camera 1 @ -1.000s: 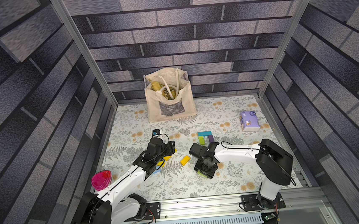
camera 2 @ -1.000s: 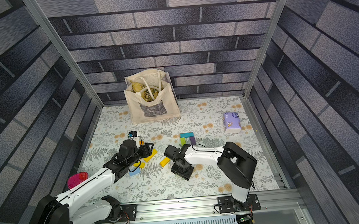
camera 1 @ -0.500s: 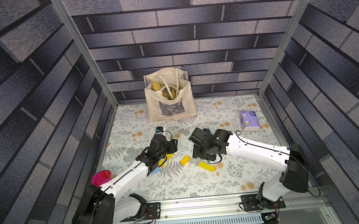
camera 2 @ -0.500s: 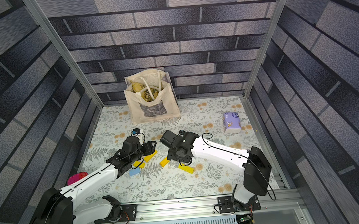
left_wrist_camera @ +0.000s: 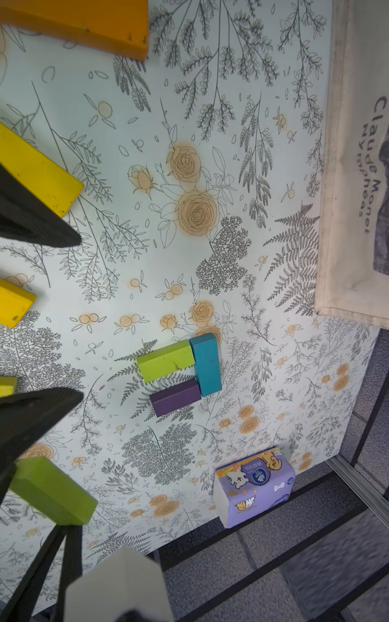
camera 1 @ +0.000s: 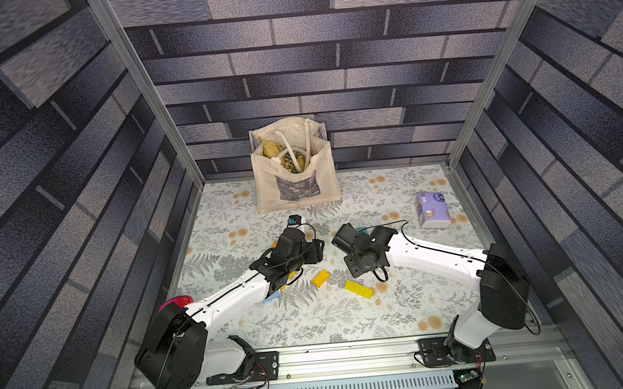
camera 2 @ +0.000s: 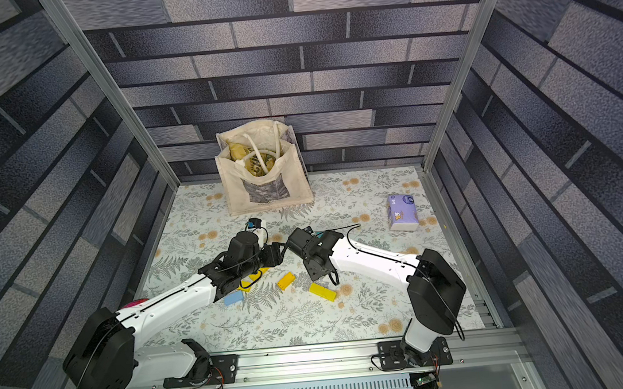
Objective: Assemble the letter p with building blocks
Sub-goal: Assemble the building block at the center of the board.
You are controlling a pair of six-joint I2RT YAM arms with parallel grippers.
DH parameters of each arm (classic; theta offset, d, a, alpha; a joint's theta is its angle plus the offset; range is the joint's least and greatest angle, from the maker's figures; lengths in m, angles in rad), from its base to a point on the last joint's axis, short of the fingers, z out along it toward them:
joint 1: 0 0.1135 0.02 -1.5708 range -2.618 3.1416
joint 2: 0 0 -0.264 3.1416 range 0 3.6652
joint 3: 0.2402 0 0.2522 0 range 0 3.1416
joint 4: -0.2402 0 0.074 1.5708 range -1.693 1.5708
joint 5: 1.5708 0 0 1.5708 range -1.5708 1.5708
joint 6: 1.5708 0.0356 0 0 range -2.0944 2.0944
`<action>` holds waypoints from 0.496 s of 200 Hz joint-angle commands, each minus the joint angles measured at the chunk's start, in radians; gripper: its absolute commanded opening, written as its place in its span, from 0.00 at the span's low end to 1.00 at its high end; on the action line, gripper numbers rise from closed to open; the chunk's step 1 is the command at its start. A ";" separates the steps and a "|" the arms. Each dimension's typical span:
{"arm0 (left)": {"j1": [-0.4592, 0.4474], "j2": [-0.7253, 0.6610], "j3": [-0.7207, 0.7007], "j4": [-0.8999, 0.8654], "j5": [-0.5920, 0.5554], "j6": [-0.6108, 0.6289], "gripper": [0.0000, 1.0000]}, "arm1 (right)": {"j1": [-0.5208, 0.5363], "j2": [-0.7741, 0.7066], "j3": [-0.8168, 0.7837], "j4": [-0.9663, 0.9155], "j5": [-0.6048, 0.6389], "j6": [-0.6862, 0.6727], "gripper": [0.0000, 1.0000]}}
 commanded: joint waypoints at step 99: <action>-0.039 0.184 0.140 0.034 -0.007 -0.038 0.67 | -0.209 0.199 -0.009 0.121 -0.185 -0.022 0.36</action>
